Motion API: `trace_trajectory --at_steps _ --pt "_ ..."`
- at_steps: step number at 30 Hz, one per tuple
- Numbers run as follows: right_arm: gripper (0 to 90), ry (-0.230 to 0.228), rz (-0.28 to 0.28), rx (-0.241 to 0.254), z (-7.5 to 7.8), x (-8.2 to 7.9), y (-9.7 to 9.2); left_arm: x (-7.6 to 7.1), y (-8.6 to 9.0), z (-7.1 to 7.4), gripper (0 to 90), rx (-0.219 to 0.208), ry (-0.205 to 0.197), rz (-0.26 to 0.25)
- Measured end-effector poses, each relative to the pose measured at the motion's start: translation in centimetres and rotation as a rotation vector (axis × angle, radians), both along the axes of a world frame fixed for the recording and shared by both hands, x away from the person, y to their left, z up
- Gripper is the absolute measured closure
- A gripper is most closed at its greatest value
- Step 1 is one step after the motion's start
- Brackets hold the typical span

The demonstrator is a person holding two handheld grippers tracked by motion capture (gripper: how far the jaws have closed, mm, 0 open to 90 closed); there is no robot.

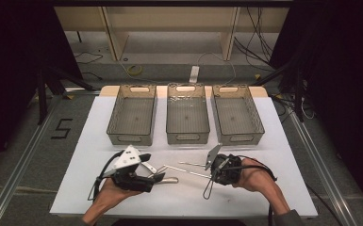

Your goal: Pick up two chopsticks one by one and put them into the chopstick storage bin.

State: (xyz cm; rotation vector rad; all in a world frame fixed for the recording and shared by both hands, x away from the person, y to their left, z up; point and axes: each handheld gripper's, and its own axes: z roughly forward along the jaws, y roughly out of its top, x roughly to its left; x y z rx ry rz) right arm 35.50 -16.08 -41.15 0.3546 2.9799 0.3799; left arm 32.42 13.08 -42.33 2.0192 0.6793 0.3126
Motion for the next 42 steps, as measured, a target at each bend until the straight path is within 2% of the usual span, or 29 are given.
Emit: trace_trajectory --at_steps 1,3,6,8,12,15,20,25,35,40,42 --pt "85.9 0.007 -0.004 0.008 0.1 -0.2 0.3 0.1 -0.6 -0.1 16.9 0.040 0.007 -0.021" --pt "85.9 0.001 0.023 0.004 0.1 -0.3 0.7 0.4 -1.7 -0.3 16.5 0.138 0.013 -0.059" --pt "85.9 0.001 0.046 0.000 0.1 -0.5 1.3 0.6 -2.7 -0.8 18.6 0.206 0.034 -0.105" --pt "85.9 -0.004 0.059 0.002 0.1 -0.6 1.7 0.7 -3.3 -1.2 20.0 0.276 0.026 -0.132" --pt "85.9 -0.002 0.076 0.013 0.1 -0.9 2.3 1.3 -4.4 -1.7 27.0 0.340 0.039 -0.181" --pt "85.9 -0.009 0.091 0.013 0.2 -1.1 2.6 1.3 -5.1 -2.0 34.6 0.394 0.034 -0.222" --pt "85.9 -0.011 0.115 0.011 0.5 -1.4 2.8 1.2 -5.8 -2.2 45.8 0.422 0.035 -0.257" --pt "85.9 -0.006 0.110 0.018 0.4 -1.4 2.7 1.5 -6.3 -2.8 54.0 0.446 0.038 -0.287" --pt "85.8 -0.001 0.133 0.016 0.4 -1.6 2.8 1.2 -6.8 -2.7 74.9 0.468 0.028 -0.334" --pt "85.1 0.003 0.156 0.035 0.3 -1.5 2.6 0.9 -6.7 -2.3 78.4 0.482 0.019 -0.377" --pt "83.1 0.004 0.145 0.045 0.4 -1.4 2.3 0.7 -6.7 -2.2 81.0 0.482 0.028 -0.407"
